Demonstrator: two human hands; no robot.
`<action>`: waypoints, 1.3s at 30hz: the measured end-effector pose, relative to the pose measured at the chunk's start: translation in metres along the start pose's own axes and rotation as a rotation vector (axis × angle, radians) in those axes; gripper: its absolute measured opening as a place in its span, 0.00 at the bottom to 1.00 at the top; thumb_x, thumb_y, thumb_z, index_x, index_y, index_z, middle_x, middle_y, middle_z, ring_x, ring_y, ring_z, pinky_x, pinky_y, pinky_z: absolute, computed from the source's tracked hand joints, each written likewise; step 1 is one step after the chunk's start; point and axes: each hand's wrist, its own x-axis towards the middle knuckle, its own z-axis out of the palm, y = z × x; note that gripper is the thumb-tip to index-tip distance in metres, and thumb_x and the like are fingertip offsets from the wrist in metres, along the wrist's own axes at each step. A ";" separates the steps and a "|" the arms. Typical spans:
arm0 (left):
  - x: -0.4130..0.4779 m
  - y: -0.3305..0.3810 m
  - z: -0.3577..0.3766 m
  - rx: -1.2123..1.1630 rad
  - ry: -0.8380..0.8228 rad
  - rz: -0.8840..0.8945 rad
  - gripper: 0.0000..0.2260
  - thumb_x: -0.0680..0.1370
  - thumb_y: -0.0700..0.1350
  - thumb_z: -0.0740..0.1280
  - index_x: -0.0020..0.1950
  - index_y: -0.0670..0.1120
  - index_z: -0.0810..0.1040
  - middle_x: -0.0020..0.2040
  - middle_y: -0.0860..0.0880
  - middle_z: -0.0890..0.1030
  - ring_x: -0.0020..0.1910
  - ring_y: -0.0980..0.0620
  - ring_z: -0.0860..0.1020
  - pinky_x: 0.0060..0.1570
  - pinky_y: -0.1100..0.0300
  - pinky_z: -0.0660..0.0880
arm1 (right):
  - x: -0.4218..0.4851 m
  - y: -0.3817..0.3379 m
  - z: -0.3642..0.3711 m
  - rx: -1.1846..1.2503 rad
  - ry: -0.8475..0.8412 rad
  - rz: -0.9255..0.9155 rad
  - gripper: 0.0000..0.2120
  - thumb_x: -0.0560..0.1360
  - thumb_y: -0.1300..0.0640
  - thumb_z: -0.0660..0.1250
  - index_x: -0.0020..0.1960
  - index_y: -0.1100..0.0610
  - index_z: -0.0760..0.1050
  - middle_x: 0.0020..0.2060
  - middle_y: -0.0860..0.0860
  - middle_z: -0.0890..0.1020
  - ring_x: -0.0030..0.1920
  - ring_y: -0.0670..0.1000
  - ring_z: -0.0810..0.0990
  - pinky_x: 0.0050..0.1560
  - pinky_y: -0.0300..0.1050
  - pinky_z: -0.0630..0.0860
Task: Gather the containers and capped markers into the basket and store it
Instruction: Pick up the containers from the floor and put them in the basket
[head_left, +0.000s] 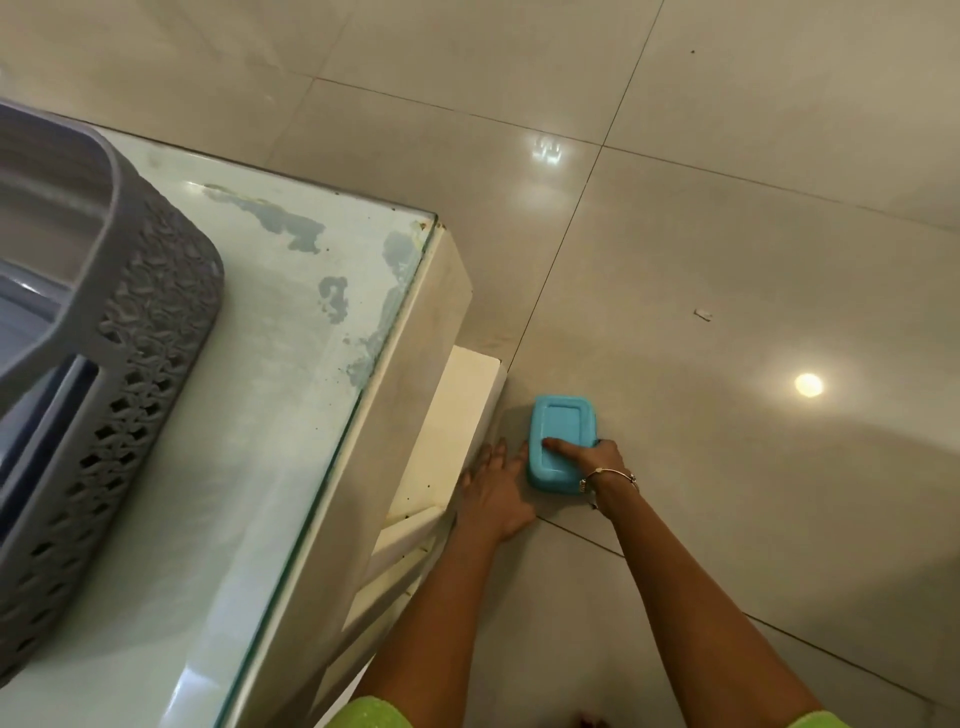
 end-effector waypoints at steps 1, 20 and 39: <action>-0.002 0.002 -0.003 0.027 0.001 0.013 0.37 0.73 0.47 0.64 0.75 0.53 0.45 0.77 0.45 0.49 0.76 0.45 0.46 0.73 0.43 0.49 | 0.011 0.009 -0.002 0.003 -0.007 0.007 0.55 0.34 0.30 0.73 0.56 0.55 0.70 0.51 0.56 0.79 0.53 0.60 0.76 0.52 0.59 0.78; -0.244 0.089 -0.196 0.121 0.595 0.156 0.31 0.74 0.37 0.52 0.75 0.40 0.43 0.77 0.41 0.49 0.76 0.45 0.45 0.73 0.46 0.39 | -0.360 -0.159 -0.134 -0.015 0.101 -0.606 0.44 0.49 0.42 0.64 0.61 0.61 0.61 0.52 0.56 0.69 0.51 0.56 0.72 0.45 0.48 0.72; -0.440 -0.144 -0.293 -0.271 0.863 -0.584 0.25 0.79 0.43 0.57 0.74 0.38 0.53 0.75 0.40 0.56 0.75 0.44 0.52 0.73 0.46 0.47 | -0.522 -0.282 0.109 -1.286 -0.070 -1.879 0.25 0.60 0.55 0.73 0.55 0.52 0.68 0.48 0.56 0.80 0.47 0.58 0.78 0.48 0.51 0.73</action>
